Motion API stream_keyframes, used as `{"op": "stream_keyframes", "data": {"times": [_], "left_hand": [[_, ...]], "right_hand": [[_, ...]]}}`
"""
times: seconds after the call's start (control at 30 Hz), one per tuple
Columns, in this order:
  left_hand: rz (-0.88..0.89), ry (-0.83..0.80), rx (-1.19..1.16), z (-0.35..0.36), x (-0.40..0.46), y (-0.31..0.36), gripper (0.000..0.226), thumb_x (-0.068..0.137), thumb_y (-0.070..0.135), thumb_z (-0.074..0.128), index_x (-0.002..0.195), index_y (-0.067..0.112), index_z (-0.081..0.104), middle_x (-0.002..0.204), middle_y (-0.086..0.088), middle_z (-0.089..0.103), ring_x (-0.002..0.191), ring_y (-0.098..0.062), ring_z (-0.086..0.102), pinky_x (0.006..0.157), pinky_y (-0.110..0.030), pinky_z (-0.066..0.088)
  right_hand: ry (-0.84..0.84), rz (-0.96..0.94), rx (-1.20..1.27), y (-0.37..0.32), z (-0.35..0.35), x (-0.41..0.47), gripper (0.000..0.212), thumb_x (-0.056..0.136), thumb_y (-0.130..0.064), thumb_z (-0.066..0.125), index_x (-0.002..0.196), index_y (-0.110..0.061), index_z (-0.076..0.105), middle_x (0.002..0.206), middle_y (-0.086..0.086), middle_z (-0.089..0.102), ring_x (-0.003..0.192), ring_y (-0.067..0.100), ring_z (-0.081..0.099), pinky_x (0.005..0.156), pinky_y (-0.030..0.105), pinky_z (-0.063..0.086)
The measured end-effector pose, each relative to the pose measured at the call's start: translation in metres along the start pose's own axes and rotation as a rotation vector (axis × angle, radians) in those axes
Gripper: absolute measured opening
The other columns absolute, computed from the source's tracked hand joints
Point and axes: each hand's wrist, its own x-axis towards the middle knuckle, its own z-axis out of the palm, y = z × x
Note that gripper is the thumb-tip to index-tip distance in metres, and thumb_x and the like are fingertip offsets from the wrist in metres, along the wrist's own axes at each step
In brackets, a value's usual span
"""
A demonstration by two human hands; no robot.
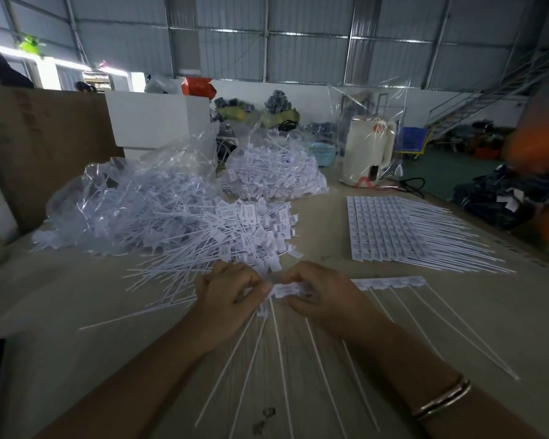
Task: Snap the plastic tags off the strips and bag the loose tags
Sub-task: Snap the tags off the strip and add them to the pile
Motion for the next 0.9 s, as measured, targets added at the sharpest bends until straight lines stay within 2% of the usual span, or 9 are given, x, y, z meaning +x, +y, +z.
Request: {"op": "stream_keyframes", "data": {"times": [0.1, 0.2, 0.37, 0.43, 0.5, 0.57, 0.67, 0.77, 0.9], "left_hand": [[0.119, 0.004, 0.003, -0.003, 0.004, 0.001, 0.037, 0.074, 0.059, 0.037, 0.067, 0.028, 0.056, 0.074, 0.015, 0.055, 0.085, -0.009, 0.048, 0.083, -0.042, 0.035], [0.205, 0.047, 0.015, -0.009, 0.002, 0.001, 0.041, 0.078, 0.051, 0.042, 0.069, 0.016, 0.060, 0.078, 0.014, 0.058, 0.087, -0.013, 0.051, 0.079, -0.050, 0.037], [0.151, 0.113, 0.093, -0.016, -0.002, -0.005, 0.041, 0.079, 0.051, 0.038, 0.071, 0.020, 0.063, 0.083, 0.017, 0.059, 0.096, -0.009, 0.048, 0.080, -0.034, 0.023], [0.091, 0.069, 0.293, -0.012, -0.002, -0.007, 0.049, 0.077, 0.056, 0.026, 0.084, 0.028, 0.066, 0.102, 0.021, 0.054, 0.108, -0.007, 0.042, 0.079, -0.029, 0.014], [0.028, 0.107, 0.381, -0.006, -0.002, -0.005, 0.053, 0.078, 0.056, 0.019, 0.097, 0.037, 0.064, 0.113, 0.019, 0.048, 0.113, -0.008, 0.037, 0.082, -0.028, 0.013], [-0.032, 0.144, 0.274, 0.000, 0.000, 0.001, 0.056, 0.077, 0.058, 0.017, 0.099, 0.038, 0.064, 0.110, 0.019, 0.045, 0.113, -0.008, 0.037, 0.091, -0.033, 0.021], [-0.014, 0.004, 0.084, 0.008, 0.004, 0.006, 0.061, 0.075, 0.064, 0.025, 0.087, 0.025, 0.071, 0.098, 0.016, 0.055, 0.110, -0.014, 0.045, 0.097, -0.042, 0.030], [-0.022, 0.041, -0.083, 0.006, 0.007, 0.005, 0.043, 0.079, 0.046, 0.042, 0.079, 0.015, 0.072, 0.089, 0.007, 0.063, 0.100, -0.015, 0.052, 0.094, -0.041, 0.033], [-0.037, 0.006, -0.010, 0.002, 0.005, 0.001, 0.038, 0.076, 0.050, 0.043, 0.080, 0.022, 0.068, 0.088, 0.013, 0.061, 0.102, -0.013, 0.048, 0.092, -0.035, 0.032]], "right_hand": [[0.004, -0.027, -0.002, 0.000, -0.001, 0.002, 0.020, 0.088, -0.034, 0.059, 0.100, -0.020, 0.067, 0.091, -0.004, 0.066, 0.078, 0.007, 0.056, 0.070, 0.029, 0.045], [-0.014, 0.012, 0.101, 0.003, -0.002, 0.001, 0.022, 0.092, -0.031, 0.052, 0.097, -0.020, 0.070, 0.081, -0.011, 0.067, 0.075, 0.004, 0.058, 0.067, 0.020, 0.045], [0.064, 0.200, 0.098, 0.022, -0.021, -0.006, 0.014, 0.089, -0.034, 0.056, 0.082, -0.047, 0.055, 0.078, -0.023, 0.058, 0.075, -0.006, 0.056, 0.067, 0.016, 0.043], [0.034, 0.177, 0.089, 0.013, -0.013, -0.006, 0.011, 0.085, -0.037, 0.062, 0.094, -0.041, 0.059, 0.084, -0.020, 0.057, 0.079, -0.003, 0.055, 0.070, 0.019, 0.046], [0.052, 0.106, 0.075, 0.001, -0.001, -0.002, 0.027, 0.082, -0.033, 0.067, 0.107, -0.029, 0.059, 0.084, -0.017, 0.054, 0.079, 0.001, 0.054, 0.071, 0.024, 0.047], [0.082, 0.024, 0.038, -0.009, 0.006, 0.002, 0.033, 0.081, -0.031, 0.068, 0.111, -0.022, 0.057, 0.087, -0.012, 0.055, 0.080, 0.006, 0.055, 0.070, 0.024, 0.045], [0.094, -0.036, 0.081, -0.015, 0.007, 0.003, 0.031, 0.084, -0.029, 0.066, 0.110, -0.016, 0.056, 0.093, -0.005, 0.061, 0.084, 0.008, 0.057, 0.072, 0.025, 0.046], [0.021, -0.043, 0.174, -0.009, -0.001, -0.002, 0.024, 0.087, -0.029, 0.063, 0.108, -0.019, 0.056, 0.100, -0.008, 0.063, 0.090, 0.002, 0.057, 0.076, 0.021, 0.046], [0.012, -0.006, -0.038, 0.002, -0.003, -0.003, 0.016, 0.085, -0.030, 0.065, 0.097, -0.021, 0.060, 0.089, -0.007, 0.062, 0.079, 0.004, 0.052, 0.063, 0.017, 0.038]]}}
